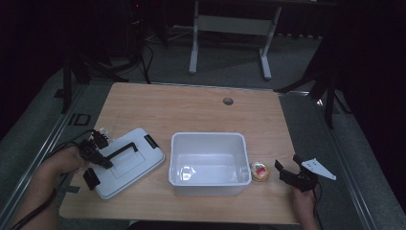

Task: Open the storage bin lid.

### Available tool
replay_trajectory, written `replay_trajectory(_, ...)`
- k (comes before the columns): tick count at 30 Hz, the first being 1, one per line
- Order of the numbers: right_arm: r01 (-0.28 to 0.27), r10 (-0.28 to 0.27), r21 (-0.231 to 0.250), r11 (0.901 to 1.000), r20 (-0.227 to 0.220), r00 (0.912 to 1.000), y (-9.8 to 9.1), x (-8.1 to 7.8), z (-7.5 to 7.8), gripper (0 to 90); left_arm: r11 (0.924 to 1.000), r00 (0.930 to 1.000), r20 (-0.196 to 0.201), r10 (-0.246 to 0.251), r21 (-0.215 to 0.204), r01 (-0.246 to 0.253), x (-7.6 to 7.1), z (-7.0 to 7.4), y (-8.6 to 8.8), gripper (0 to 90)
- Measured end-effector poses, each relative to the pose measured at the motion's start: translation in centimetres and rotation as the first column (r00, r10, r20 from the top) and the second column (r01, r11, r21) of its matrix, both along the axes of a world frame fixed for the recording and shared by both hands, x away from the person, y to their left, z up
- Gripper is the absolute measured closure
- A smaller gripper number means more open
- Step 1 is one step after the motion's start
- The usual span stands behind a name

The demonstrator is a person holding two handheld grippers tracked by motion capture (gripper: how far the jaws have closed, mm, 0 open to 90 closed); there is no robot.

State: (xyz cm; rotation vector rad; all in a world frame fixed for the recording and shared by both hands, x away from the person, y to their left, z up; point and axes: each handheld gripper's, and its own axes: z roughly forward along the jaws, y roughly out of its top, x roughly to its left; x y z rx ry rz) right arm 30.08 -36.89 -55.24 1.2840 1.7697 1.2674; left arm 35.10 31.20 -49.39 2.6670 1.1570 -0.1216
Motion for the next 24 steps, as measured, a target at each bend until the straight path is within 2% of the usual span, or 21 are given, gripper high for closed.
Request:
replay_trajectory(2,-0.001,0.001,-0.001,1.0000,-0.002,1.0000,0.0,0.0,0.0,14.3,1.0000,1.0000,0.006,0.003,-0.003,-0.003,0.0,0.0,0.0,80.9)
replay_trajectory(3,-0.001,0.001,-0.003,1.0000,-0.002,1.0000,0.0,0.0,0.0,14.3,0.9999,1.0000,0.007,0.001,-0.015,-0.001,-0.1,0.0,0.1,76.4)
replay_trajectory(5,-0.004,0.004,-0.003,1.0000,-0.005,1.0000,0.0,0.0,0.0,14.3,0.9999,0.9993,0.037,0.005,-0.011,-0.004,-0.2,0.2,0.0,54.1)
replay_trajectory(6,-0.005,0.005,-0.002,1.0000,-0.006,1.0000,0.0,0.1,0.0,14.3,0.9997,0.9983,0.056,0.017,-0.016,-0.016,-0.3,0.2,0.0,49.8)
replay_trajectory(8,-0.018,0.018,0.007,0.9998,-0.017,0.9997,-0.1,0.2,0.0,14.3,0.9996,0.9979,0.062,0.017,-0.024,-0.015,-0.4,0.4,0.1,27.1)
replay_trajectory(11,-0.056,0.057,0.016,0.9983,-0.055,0.9969,-0.3,0.6,0.1,14.3,0.9995,0.9974,0.068,0.024,-0.023,-0.023,-0.4,0.5,0.3,14.4)
replay_trajectory(13,-0.083,0.084,0.008,0.9965,-0.089,0.9925,-0.4,0.8,0.2,14.3,0.9997,0.9972,0.072,0.021,-0.015,-0.020,-0.3,0.6,0.4,14.1)
replay_trajectory(14,-0.098,0.098,0.004,0.9952,-0.101,0.9900,-0.5,0.9,0.2,14.3,0.9995,0.9972,0.071,0.021,-0.024,-0.019,-0.3,0.7,0.4,14.1)
replay_trajectory(17,-0.119,0.112,-0.039,0.9921,-0.144,0.9831,-0.8,1.1,0.4,14.3,0.9995,0.9962,0.084,0.023,-0.024,-0.021,-0.3,0.6,0.3,14.0)
replay_trajectory(19,-0.139,0.128,-0.057,0.9887,-0.166,0.9779,-1.2,1.2,0.5,14.3,0.9998,0.9957,0.090,0.021,-0.007,-0.021,-0.3,0.5,0.2,14.1)
replay_trajectory(21,-0.170,0.150,-0.085,0.9817,-0.205,0.9673,-1.6,1.3,0.6,14.3,1.0000,0.9965,0.083,0.005,0.006,-0.005,-0.4,0.4,0.1,14.1)
replay_trajectory(24,-0.238,0.199,-0.123,0.9636,-0.263,0.9441,-2.1,1.3,0.9,14.2,1.0000,0.9969,0.079,-0.003,0.008,0.002,-0.4,0.4,-0.1,14.1)
